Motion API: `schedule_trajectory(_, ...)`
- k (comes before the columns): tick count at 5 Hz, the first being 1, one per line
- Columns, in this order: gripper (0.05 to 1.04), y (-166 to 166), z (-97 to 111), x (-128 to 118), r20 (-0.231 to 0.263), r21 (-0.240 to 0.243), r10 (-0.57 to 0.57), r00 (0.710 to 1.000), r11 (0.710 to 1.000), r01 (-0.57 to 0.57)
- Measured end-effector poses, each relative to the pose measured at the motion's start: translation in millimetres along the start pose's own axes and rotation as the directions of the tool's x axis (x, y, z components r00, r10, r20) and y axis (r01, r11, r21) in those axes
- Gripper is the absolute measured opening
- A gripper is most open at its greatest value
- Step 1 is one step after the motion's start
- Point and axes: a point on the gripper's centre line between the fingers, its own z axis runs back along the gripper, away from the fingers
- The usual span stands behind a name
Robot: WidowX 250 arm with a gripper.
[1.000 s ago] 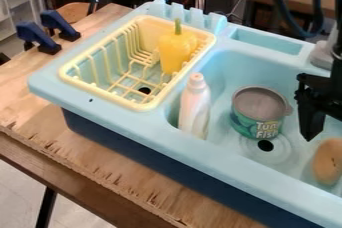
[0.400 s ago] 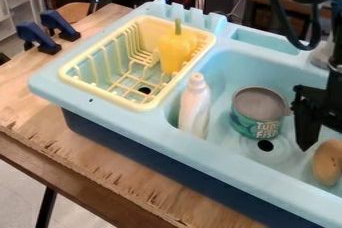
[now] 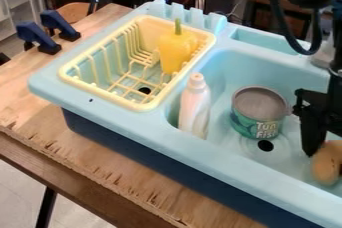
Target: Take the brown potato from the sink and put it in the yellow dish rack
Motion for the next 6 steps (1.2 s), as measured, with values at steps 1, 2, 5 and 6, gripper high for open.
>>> schedule_trajectory(1, 0.571, -5, 1, 1, -0.001, -0.006, -0.039, 0.999, 0.999, 0.039)
schedule_trajectory(2, 0.519, -7, 1, 3, 0.012, -0.007, -0.044, 0.999, 0.999, 0.044)
schedule_trajectory(5, 0.503, -25, 70, -30, 0.054, 0.07, -0.053, 0.997, 0.996, 0.05)
schedule_trajectory(6, 0.503, -22, 95, -40, 0.072, 0.097, -0.054, 0.996, 0.994, 0.047)
